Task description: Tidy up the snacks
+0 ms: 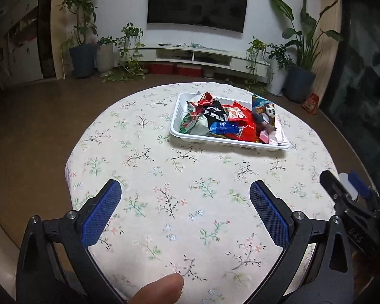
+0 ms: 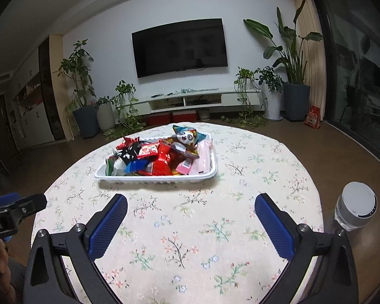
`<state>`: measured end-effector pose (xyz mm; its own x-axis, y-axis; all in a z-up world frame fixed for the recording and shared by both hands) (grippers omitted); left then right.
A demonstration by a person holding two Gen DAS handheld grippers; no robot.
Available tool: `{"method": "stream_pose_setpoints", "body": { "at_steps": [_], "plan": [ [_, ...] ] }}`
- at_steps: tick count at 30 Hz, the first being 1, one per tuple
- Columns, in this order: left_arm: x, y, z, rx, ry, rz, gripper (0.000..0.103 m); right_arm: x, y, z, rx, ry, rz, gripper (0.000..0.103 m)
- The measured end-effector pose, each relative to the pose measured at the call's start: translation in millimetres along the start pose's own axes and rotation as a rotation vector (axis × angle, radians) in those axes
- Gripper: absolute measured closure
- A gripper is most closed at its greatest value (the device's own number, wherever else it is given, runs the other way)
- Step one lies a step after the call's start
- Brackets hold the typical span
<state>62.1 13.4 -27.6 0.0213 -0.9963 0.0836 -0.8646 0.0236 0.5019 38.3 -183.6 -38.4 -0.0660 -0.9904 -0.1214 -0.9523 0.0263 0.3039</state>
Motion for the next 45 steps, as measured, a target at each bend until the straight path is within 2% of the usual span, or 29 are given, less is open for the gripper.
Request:
{"method": "stream_pose_setpoints", "body": {
  "at_steps": [6,10,16,24,45],
  "plan": [
    [9,8,0,0.007,-0.031,-0.003,0.0,10,0,15,-0.11,-0.071,0.015,0.0],
    [13,6,3,-0.001,-0.037,-0.003,0.0,5,11,23,-0.145,-0.054,0.016,0.0],
    [13,4,10,-0.017,-0.037,-0.003,0.0,-5,25,26,-0.141,0.012,0.037,0.0],
    [12,5,15,-0.022,-0.036,-0.002,0.0,-4,33,18,-0.15,-0.006,0.06,0.0],
    [11,5,23,-0.03,-0.04,0.009,0.0,-23,44,3,-0.165,0.087,0.095,0.0]
  ]
}}
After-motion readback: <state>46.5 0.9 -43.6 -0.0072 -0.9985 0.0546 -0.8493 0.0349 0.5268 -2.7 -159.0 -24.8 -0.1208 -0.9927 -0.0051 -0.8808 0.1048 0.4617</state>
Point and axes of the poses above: each gripper's, at about its wrist camera, not at the fingertips, and y roughly against the way its jaws point, x to its right, z to its underside, the point moved 2 cm from there along -y, roughly the way its jaws point, and after that the axes turned 10 degrees about x, right-handed, at the moved point
